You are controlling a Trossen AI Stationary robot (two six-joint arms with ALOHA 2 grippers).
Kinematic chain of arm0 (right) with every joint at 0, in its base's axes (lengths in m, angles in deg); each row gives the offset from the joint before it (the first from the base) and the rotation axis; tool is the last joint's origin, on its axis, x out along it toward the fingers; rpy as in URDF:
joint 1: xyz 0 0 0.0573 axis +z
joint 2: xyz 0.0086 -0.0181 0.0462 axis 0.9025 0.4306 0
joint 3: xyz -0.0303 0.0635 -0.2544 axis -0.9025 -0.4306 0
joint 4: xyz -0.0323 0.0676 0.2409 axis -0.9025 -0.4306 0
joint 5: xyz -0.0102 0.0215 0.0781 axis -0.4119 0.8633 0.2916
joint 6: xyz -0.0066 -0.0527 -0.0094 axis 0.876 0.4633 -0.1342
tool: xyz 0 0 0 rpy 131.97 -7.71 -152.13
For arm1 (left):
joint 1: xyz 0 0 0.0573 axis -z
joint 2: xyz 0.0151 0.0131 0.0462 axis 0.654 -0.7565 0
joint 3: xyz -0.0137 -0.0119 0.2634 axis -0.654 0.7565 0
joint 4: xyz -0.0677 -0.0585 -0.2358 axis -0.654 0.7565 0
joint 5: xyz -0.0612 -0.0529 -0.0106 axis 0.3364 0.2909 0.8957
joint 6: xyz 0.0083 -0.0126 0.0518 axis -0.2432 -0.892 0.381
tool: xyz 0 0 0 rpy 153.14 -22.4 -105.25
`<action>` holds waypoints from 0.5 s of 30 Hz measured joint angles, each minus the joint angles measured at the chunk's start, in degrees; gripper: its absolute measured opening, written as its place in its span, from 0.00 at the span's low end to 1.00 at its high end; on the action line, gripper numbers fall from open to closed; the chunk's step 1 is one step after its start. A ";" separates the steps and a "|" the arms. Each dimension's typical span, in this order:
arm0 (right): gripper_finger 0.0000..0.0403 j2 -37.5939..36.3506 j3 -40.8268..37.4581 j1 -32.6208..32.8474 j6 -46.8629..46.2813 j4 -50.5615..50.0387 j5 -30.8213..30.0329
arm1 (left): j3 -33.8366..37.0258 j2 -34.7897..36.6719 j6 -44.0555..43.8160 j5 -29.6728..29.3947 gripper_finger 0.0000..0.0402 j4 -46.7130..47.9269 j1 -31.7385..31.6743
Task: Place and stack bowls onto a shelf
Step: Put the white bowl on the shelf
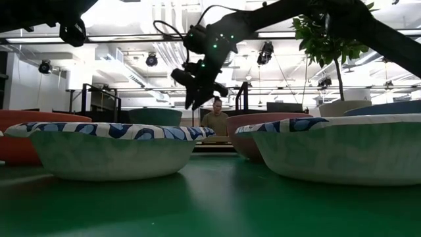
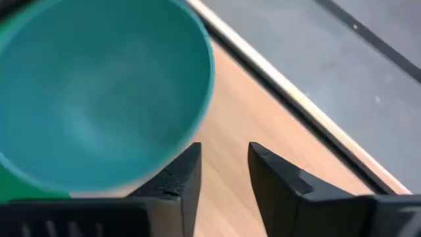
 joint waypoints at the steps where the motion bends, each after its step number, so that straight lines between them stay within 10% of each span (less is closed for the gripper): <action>1: 0.23 0.03 -0.02 0.01 0.29 -1.17 -0.24 | 0.00 0.00 -0.01 0.00 0.10 0.00 0.00; 7: 0.04 3.39 -0.54 0.47 1.53 2.60 -1.09 | 0.00 0.01 0.00 0.00 0.10 0.02 0.00; 15: 0.03 6.86 -0.39 2.72 2.91 13.85 4.00 | 0.00 0.02 0.01 0.00 0.10 0.04 0.00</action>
